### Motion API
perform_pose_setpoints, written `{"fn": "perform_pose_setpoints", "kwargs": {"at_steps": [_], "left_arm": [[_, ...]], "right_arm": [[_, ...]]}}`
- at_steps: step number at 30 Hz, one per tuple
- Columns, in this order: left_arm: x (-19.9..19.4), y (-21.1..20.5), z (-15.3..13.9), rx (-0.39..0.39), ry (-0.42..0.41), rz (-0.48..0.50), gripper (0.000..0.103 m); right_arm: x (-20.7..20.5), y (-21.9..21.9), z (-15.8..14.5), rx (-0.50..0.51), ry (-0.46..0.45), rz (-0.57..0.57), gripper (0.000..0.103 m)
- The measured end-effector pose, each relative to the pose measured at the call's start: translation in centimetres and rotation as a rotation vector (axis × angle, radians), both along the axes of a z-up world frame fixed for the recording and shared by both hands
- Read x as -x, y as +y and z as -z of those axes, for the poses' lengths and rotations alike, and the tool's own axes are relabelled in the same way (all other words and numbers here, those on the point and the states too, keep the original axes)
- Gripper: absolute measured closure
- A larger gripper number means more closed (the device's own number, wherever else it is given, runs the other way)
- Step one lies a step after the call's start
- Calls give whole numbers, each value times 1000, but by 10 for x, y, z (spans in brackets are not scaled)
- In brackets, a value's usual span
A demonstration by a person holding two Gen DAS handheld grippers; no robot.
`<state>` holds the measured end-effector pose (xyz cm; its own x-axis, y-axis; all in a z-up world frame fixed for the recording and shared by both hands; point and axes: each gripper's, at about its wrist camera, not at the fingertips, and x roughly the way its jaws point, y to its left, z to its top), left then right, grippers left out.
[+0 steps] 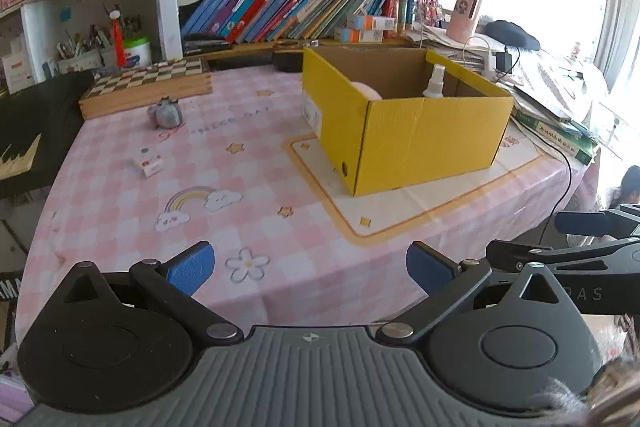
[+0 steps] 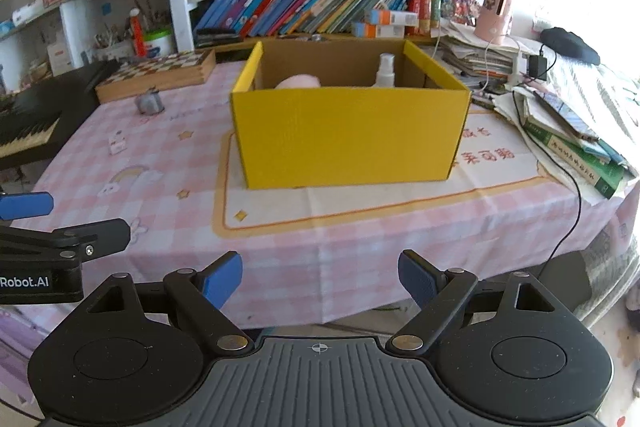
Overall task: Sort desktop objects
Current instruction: 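Withdraw both open tools up and away from the yellow box, then move the left tool toward the white medicine box while the right tool approaches the grey toy car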
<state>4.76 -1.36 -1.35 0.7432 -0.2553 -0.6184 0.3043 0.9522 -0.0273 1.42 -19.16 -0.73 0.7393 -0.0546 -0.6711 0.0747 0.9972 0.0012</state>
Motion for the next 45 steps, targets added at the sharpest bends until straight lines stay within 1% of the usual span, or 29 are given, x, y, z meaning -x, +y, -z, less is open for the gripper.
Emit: {"fn": "perform_pose_setpoints", "kwargs": {"at_steps": [3,8,16,22,30,37,45], "left_arm": [[4,10,3,1,14,-10,0],[14,25,5,-1,15,-37,0],[24,57,4,1,6,-124,0],[29,79,1,-3,-7,-174,0],[27,101,-3,0,-23,-230,0],[22,110,-2,-4,-23,-250,0],[4,116,3,5,-7,-284,0]], "right_arm": [[3,10,2,1,11,-17,15],[6,26,5,-2,21,-40,15],[2,59,5,4,17,-142,15],[-4,81,3,3,4,-197,15],[-11,106,-2,13,-14,-278,15],[-24,116,-2,4,-14,-301,15],[-44,120,1,10,-4,-330,15]]}}
